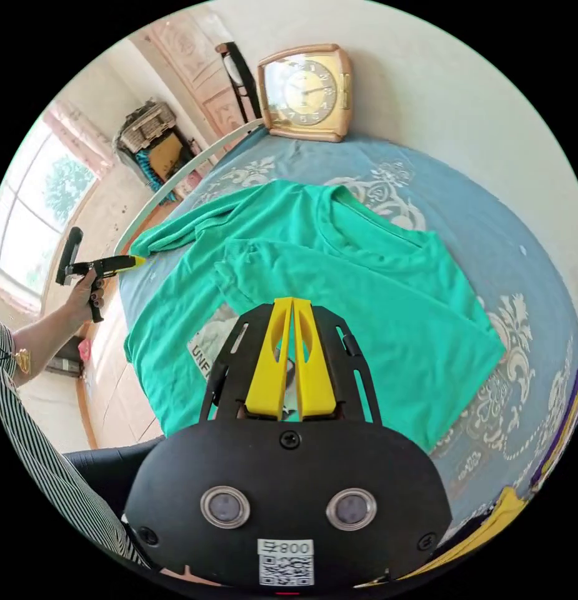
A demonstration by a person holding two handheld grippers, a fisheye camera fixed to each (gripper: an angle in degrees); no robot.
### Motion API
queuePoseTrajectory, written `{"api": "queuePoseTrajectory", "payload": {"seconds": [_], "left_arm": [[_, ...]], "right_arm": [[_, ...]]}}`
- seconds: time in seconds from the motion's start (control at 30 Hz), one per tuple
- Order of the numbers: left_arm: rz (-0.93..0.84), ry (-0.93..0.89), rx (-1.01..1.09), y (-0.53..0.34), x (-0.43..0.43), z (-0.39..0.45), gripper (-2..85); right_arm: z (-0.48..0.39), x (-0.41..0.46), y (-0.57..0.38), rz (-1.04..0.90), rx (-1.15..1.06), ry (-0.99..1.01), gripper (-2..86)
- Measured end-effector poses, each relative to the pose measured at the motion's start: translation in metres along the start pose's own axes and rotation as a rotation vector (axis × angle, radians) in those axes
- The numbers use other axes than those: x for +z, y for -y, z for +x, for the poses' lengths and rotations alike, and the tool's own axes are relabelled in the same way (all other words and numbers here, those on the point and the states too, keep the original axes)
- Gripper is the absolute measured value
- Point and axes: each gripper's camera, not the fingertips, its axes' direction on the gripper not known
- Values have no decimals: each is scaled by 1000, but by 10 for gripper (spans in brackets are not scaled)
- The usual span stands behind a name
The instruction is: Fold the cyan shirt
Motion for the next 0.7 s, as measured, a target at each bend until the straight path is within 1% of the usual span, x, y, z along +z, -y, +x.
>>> {"api": "queuePoseTrajectory", "payload": {"seconds": [0.03,0.1,0.17,0.23,0.27,0.37,0.43,0.5,0.57,0.63,0.7], "left_arm": [[41,46,-41,-5,-29,-27,54],[62,127,-66,-9,-64,-60,67],[53,199,-53,-9,-92,-85,73],[27,316,17,-6,-124,-108,77],[21,343,31,-6,-131,-113,78],[-40,400,169,-3,-161,-132,71],[-150,347,244,-4,-176,-153,42],[-182,319,256,-11,-194,-167,32],[-139,264,250,-26,-225,-176,27],[-62,122,233,-51,-272,-185,24],[-27,69,226,-72,-306,-189,22]], "right_arm": [[-16,19,16,-21,-58,30,0],[-37,46,37,-40,-128,59,0],[-59,83,58,-79,-206,66,1],[-67,108,70,-112,-236,61,1],[-71,121,75,-122,-247,73,2],[-78,145,82,-140,-269,140,3],[-85,156,85,-137,-283,190,5],[-93,167,88,-140,-297,259,9],[-104,180,93,-135,-308,394,20],[-113,191,98,-140,-322,498,34],[-121,204,105,-156,-309,610,53]]}}
